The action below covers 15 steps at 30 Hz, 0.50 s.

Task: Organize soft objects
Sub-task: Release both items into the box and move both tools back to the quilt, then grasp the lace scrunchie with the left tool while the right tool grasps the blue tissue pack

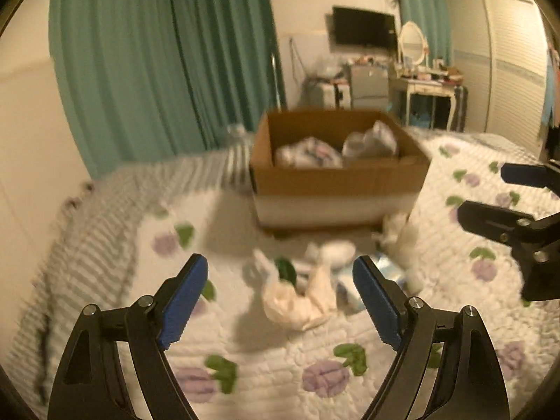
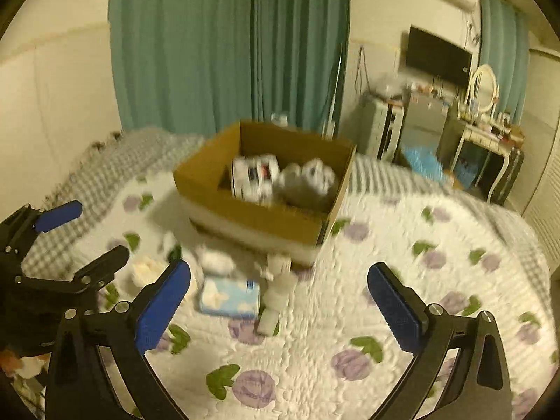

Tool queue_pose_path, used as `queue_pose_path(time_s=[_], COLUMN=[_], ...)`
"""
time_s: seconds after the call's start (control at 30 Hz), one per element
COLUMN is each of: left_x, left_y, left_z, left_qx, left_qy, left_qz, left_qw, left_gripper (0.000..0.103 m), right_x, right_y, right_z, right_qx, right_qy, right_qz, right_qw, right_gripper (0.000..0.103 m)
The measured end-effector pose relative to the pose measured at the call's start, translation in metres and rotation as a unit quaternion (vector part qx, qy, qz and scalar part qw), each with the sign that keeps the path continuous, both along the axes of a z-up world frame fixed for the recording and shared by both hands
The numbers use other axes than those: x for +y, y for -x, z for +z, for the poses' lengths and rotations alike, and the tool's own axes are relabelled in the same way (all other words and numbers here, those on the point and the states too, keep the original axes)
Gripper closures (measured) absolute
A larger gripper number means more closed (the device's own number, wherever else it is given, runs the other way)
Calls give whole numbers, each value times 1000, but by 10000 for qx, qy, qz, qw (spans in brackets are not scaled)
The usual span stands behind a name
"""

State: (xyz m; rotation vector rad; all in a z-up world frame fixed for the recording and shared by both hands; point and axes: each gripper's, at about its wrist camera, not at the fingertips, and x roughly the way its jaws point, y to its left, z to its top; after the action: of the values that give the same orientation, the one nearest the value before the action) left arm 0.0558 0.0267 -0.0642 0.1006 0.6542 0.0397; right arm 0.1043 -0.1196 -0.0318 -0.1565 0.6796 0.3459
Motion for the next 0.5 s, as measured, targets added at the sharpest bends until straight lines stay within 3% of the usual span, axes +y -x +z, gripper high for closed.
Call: queue_pose_path(time_s=[0.17,0.4,0.43,0.5], left_x=[2,-5,-4,-3], left_y=[-14,-25,-27,-30], left_z=[-47,-77,-80,-84], left_qx=[434,668,700,801], left_qy=[18,-34,52,84], left_qz=[-184,-432,-458,-454], left_qw=[9989,9968,9965,9957], left_gripper=[19,21,24,56], right_x=[13,27,28,27], right_y=[-18,-34,-35,-37], right_z=[-38,-70,-72,-77], right_qx=[319,487,493,537], right_qy=[108,358,381,395], right_qz=[-16,-97,-117,-151], right_qw=[9994,9981,9980,9977], right_gripper=[1,1,1,1])
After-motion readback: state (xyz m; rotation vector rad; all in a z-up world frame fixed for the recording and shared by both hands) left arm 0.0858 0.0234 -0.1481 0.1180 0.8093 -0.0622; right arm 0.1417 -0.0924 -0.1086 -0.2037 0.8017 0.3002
